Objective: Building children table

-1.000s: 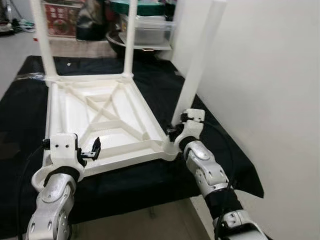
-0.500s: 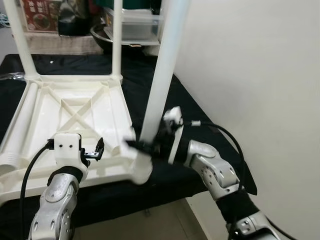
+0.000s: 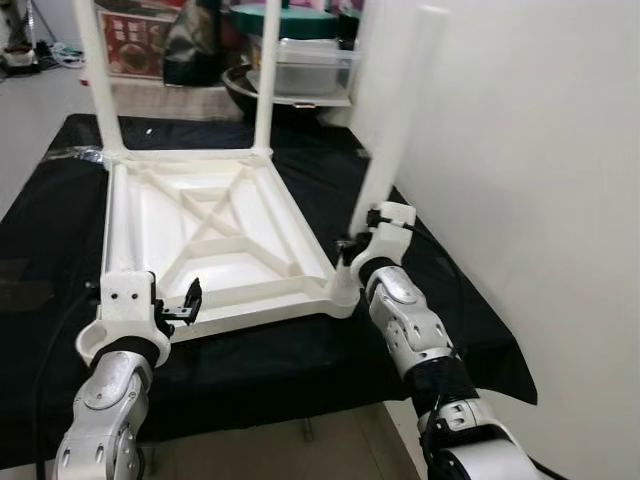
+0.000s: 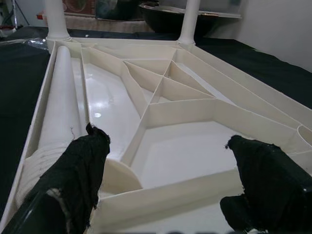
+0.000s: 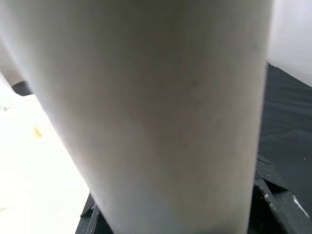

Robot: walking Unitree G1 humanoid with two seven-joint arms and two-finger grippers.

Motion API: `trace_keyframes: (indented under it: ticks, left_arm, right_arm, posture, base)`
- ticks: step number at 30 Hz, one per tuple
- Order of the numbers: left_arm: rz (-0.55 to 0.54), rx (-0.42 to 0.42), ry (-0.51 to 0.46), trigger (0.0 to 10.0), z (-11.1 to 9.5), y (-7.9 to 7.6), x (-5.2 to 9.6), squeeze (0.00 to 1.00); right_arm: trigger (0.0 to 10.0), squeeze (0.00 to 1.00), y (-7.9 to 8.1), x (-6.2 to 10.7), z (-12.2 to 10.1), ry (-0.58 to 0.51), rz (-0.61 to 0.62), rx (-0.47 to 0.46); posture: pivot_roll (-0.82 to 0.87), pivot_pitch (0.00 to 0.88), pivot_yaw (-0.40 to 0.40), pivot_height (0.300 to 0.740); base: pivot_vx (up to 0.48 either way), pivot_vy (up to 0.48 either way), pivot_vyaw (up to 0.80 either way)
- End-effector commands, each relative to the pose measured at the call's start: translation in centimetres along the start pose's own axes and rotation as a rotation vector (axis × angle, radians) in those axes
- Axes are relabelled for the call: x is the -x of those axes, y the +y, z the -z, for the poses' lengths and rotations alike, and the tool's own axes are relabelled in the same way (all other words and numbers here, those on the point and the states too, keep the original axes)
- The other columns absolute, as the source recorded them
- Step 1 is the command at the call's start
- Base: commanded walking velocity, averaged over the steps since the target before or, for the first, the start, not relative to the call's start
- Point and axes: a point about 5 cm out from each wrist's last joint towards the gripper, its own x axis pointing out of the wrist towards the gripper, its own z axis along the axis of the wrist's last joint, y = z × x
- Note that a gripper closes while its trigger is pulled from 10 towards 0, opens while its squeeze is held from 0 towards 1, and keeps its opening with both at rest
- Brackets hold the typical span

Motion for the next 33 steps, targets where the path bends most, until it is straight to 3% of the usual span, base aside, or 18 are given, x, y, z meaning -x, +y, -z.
trace_keyframes:
  ticks: [1,2,3,4,6,7,11,14,17,18,19,20,22,25,26,31,32,33]
  left_arm:
    - [0.025,0.012,-0.006,10.0,-0.1,-0.5,-0.1,0.0]
    - [0.025,0.012,-0.006,10.0,-0.1,-0.5,-0.1,0.0]
    - [0.026,0.012,-0.006,10.0,-0.1,-0.5,-0.1,0.0]
    - [0.027,0.012,-0.006,10.0,-0.1,-0.5,-0.1,0.0]
    - [0.027,0.012,-0.006,10.0,-0.1,-0.5,-0.1,0.0]
    - [0.028,0.013,-0.007,10.0,-0.1,-0.6,-0.2,0.0]
    - [0.029,0.014,-0.007,10.0,-0.1,-0.6,-0.2,0.0]
    - [0.029,0.018,-0.01,10.0,-0.2,-0.7,-0.3,0.0]
    - [0.027,0.021,-0.013,10.0,-0.2,-0.7,-0.3,0.0]
    - [0.026,0.021,-0.014,10.0,-0.2,-0.7,-0.3,0.0]
    - [0.026,0.021,-0.014,10.0,-0.2,-0.7,-0.3,0.0]
    - [0.026,0.022,-0.014,10.0,-0.2,-0.7,-0.2,0.0]
    - [0.028,0.023,-0.014,10.0,-0.3,-0.7,-0.2,0.0]
    - [0.029,0.023,-0.014,10.0,-0.3,-0.7,-0.2,0.0]
    - [0.03,0.022,-0.013,10.0,-0.3,-0.7,-0.2,0.0]
    - [0.032,0.021,-0.012,10.0,-0.3,-0.7,-0.2,0.0]
    - [0.032,0.021,-0.012,10.0,-0.3,-0.7,-0.2,0.0]
    - [0.031,0.021,-0.012,10.0,-0.3,-0.6,-0.3,0.0]
  right_arm:
    - [10.0,0.04,0.1,0.9,2.9,0.142,-0.093,0.023]
    - [10.0,0.04,0.1,0.9,2.9,0.142,-0.093,0.023]
    - [10.0,1.0,1.5,1.1,1.8,0.081,-0.243,-0.013]
    - [10.0,1.0,2.7,1.4,0.9,0.034,-0.407,-0.042]
    - [10.0,1.0,2.7,1.4,0.9,0.034,-0.407,-0.042]
    - [10.0,0.0,3.8,1.7,-0.1,-0.014,-0.59,-0.051]
    - [10.0,0.0,4.7,2.5,-1.0,-0.05,-0.795,-0.043]
    - [10.0,0.0,5.5,4.9,-1.3,-0.052,-1.144,0.013]
    - [10.0,0.0,5.8,5.1,-0.7,-0.039,-1.16,0.016]
    - [4.7,0.0,6.0,4.7,-0.4,-0.037,-1.11,0.01]
    - [4.7,0.0,6.0,4.7,-0.4,-0.037,-1.11,0.01]
    - [0.0,0.0,6.0,4.0,-0.4,-0.045,-1.012,-0.029]
    - [0.0,0.0,4.7,1.8,0.3,-0.018,-0.632,-0.026]
    - [0.0,0.0,3.9,1.0,0.8,0.003,-0.47,-0.021]
    - [0.0,0.0,1.8,0.3,1.8,0.067,-0.209,0.0]
    - [0.0,0.0,-1.8,0.6,3.1,0.145,0.121,0.101]
    - [10.0,0.0,-1.0,0.6,2.7,0.135,0.042,0.132]
    - [10.0,0.0,-0.2,0.7,2.3,0.107,-0.025,0.121]
  posture:
    - [0.18,0.0,-0.17,0.74]
    - [0.18,0.0,-0.17,0.74]
    - [0.18,0.0,-0.169,0.74]
    - [0.18,0.0,-0.169,0.74]
    - [0.18,0.0,-0.169,0.74]
    - [0.17,0.0,-0.169,0.74]
    - [0.17,0.0,-0.169,0.74]
    - [0.18,0.0,-0.177,0.74]
    - [0.18,0.0,-0.18,0.74]
    - [0.18,0.0,-0.179,0.74]
    - [0.18,0.0,-0.179,0.74]
    - [0.18,0.0,-0.176,0.74]
    - [0.17,0.0,-0.169,0.74]
    - [0.17,0.0,-0.169,0.74]
    - [0.17,0.0,-0.169,0.74]
    - [0.17,0.0,-0.166,0.74]
    - [0.16,0.0,-0.166,0.74]
    - [0.16,0.0,-0.165,0.74]
  base:
    - [0.0,0.0,0.0]
    - [0.0,0.0,0.0]
    - [0.0,0.0,0.0]
    - [0.0,0.0,0.0]
    - [0.0,0.0,0.0]
    - [0.0,0.0,0.0]
    - [0.0,0.0,0.0]
    - [0.0,0.0,0.0]
    - [0.0,0.0,0.0]
    - [0.0,0.0,0.0]
    - [0.0,0.0,0.0]
    - [0.0,0.0,0.0]
    - [0.0,0.0,0.0]
    - [0.0,0.0,0.0]
    - [0.0,0.0,0.0]
    - [0.0,0.0,0.0]
    - [0.0,0.0,0.0]
    - [0.0,0.0,0.0]
